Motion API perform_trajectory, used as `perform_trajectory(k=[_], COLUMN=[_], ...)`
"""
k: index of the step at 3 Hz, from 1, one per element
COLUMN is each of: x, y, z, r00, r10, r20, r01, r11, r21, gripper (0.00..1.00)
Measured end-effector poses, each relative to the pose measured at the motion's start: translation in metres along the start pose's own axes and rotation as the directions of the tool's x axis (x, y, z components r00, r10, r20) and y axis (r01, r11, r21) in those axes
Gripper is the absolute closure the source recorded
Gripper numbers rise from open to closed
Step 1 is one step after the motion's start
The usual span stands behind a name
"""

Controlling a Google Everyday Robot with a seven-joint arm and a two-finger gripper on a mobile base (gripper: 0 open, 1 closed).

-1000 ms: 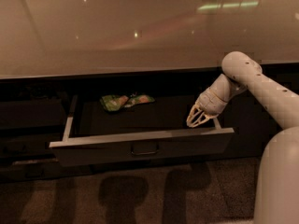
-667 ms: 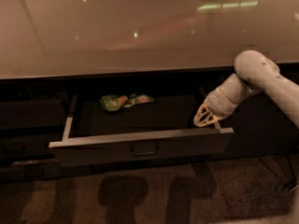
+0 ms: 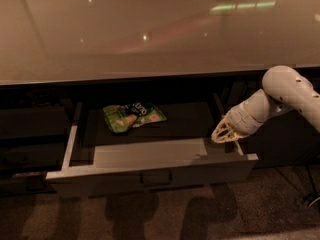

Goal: Open top drawer

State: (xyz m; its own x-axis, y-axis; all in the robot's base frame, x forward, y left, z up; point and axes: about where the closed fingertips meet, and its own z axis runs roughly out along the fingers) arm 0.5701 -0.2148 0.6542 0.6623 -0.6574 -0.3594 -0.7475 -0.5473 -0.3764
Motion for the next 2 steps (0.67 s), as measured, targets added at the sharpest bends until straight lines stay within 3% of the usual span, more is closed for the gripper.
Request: perform_trajectory(k=[1,2], x=[-0.0128,-0.0178], y=[0.0326,0.0282], z=[0.0131,0.0081], r00=[0.999,0.999], r10=[0.023,0.023], r20=[0.027,0.027], r01=[-0.023,-0.023], r11=[0.9997,0.9997], r21=[-0.007,-0.007], gripper=[0.34,0.11])
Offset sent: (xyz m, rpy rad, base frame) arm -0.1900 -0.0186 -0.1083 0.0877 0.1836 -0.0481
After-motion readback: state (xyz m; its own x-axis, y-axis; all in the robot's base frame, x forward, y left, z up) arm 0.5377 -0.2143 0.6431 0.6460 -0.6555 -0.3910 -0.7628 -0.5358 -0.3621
